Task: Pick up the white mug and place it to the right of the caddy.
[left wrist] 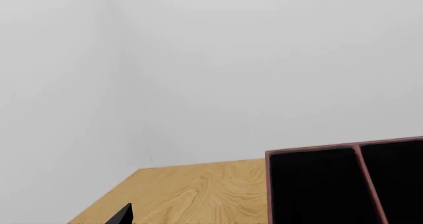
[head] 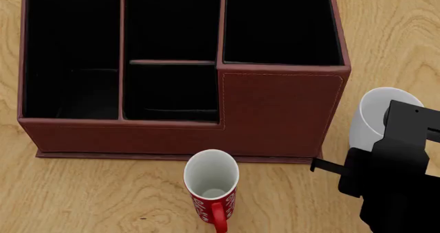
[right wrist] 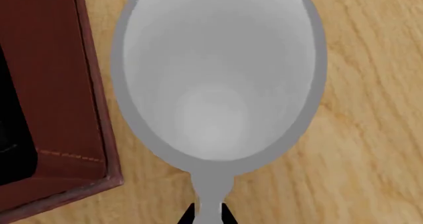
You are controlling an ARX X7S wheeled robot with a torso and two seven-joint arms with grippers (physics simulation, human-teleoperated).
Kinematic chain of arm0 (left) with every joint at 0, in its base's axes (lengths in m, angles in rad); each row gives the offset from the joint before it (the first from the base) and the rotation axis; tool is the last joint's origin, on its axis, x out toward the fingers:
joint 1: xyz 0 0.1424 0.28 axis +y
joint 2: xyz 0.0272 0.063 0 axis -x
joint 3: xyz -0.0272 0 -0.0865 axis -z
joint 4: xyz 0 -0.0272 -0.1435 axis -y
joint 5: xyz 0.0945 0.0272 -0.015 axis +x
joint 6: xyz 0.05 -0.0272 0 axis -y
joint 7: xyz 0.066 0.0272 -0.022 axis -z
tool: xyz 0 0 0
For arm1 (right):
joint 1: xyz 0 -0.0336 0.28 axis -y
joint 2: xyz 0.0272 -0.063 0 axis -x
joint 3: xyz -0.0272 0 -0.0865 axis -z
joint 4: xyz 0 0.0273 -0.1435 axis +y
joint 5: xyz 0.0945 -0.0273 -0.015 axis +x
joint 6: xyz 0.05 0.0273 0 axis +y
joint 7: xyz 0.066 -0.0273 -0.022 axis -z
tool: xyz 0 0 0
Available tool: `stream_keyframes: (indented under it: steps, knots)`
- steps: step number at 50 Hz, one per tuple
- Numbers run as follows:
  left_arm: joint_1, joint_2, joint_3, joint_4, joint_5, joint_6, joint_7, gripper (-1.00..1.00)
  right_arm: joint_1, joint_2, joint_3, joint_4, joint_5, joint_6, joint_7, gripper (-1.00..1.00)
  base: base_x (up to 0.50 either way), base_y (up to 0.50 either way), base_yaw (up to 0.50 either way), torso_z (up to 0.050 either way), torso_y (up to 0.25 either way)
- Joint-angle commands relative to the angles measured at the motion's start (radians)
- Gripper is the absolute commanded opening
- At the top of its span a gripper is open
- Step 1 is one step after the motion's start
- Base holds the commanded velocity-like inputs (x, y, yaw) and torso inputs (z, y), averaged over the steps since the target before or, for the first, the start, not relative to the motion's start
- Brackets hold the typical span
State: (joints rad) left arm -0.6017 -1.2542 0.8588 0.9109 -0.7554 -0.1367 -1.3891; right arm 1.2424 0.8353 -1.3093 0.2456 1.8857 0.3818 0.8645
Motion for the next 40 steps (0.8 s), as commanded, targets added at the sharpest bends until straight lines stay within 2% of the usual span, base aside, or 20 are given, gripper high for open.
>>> stream_keyframes:
  steps: [1,2,4,26,31,40]
  knots:
    - [0.014,0.001,0.000,-0.009,0.008,0.011,0.001,1.00,-0.040,-0.014,0.007,0.039,-0.054,-0.031,-0.057,-1.00,0.01,0.00,0.00,0.000,-0.012]
    - [0.013,-0.001,-0.001,-0.007,0.005,0.011,0.001,1.00,-0.042,-0.014,0.009,0.039,-0.049,-0.032,-0.060,1.00,0.00,0.00,0.00,-0.011,-0.013]
    - [-0.013,-0.008,-0.016,0.007,-0.032,-0.010,0.004,1.00,-0.044,-0.013,0.012,0.037,-0.044,-0.033,-0.059,1.00,0.00,0.00,0.00,0.000,0.000]
    - [0.022,-0.017,-0.014,0.019,0.005,0.014,-0.010,1.00,-0.066,0.028,0.034,-0.035,-0.028,-0.062,-0.023,1.00,0.00,0.00,0.00,0.000,0.000]
    - [0.026,-0.011,-0.013,0.011,0.011,0.018,-0.003,1.00,-0.083,0.099,0.057,-0.178,-0.034,-0.108,0.046,1.00,0.00,0.00,0.00,0.000,0.000]
    - [0.023,-0.011,-0.017,0.023,0.009,0.010,-0.003,1.00,-0.143,0.302,0.087,-0.566,-0.130,-0.231,0.237,1.00,0.00,0.00,0.00,0.000,0.000]
